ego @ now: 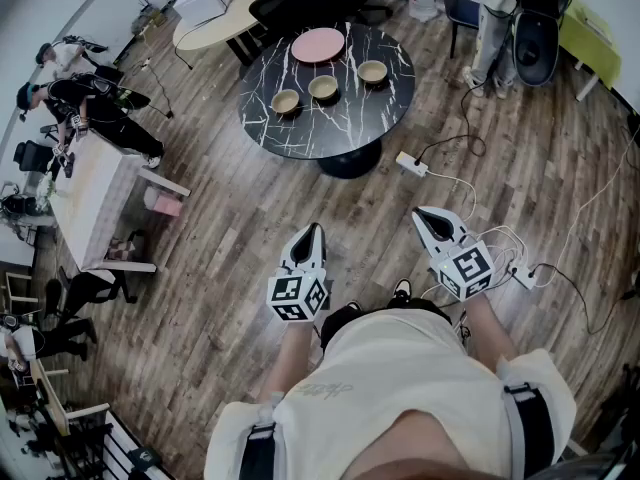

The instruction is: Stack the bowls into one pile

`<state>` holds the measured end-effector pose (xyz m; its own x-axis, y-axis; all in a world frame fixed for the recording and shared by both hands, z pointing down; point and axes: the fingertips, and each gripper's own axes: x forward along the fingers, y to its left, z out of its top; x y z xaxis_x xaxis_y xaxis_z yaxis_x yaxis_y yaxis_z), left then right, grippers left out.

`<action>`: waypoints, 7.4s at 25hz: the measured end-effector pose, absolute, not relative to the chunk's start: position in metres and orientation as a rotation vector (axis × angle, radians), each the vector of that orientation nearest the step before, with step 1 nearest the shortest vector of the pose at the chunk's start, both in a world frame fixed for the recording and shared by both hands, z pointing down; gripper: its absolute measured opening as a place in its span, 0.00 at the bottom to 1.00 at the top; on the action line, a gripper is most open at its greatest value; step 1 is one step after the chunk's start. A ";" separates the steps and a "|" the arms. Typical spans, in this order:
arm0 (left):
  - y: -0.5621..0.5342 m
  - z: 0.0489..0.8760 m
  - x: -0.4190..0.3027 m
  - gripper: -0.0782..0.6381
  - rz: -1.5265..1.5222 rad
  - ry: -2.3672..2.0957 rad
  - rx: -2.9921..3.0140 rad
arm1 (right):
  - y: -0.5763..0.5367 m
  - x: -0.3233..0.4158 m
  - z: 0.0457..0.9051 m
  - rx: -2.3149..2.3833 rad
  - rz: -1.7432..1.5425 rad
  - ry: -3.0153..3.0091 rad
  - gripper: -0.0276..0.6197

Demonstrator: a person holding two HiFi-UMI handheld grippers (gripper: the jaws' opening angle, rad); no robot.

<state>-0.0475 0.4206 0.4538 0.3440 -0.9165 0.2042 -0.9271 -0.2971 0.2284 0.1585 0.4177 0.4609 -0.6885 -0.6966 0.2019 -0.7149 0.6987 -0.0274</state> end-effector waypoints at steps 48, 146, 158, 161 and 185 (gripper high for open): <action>0.398 0.463 -0.049 0.45 0.145 -1.896 2.210 | 0.359 0.207 0.492 1.074 0.211 -2.723 0.40; -0.103 0.474 -0.155 0.44 0.239 -1.827 2.297 | -0.154 0.118 0.533 1.208 0.288 -2.497 0.37; -0.112 0.490 -0.132 0.44 0.287 -1.853 2.224 | -0.191 0.163 0.604 1.217 0.435 -2.421 0.37; -0.110 0.494 -0.129 0.44 0.302 -1.862 2.202 | -0.200 0.166 0.625 1.195 0.464 -2.394 0.37; -0.129 0.523 -0.096 0.44 0.360 -1.785 2.111 | -0.233 0.188 0.723 1.134 0.614 -2.214 0.37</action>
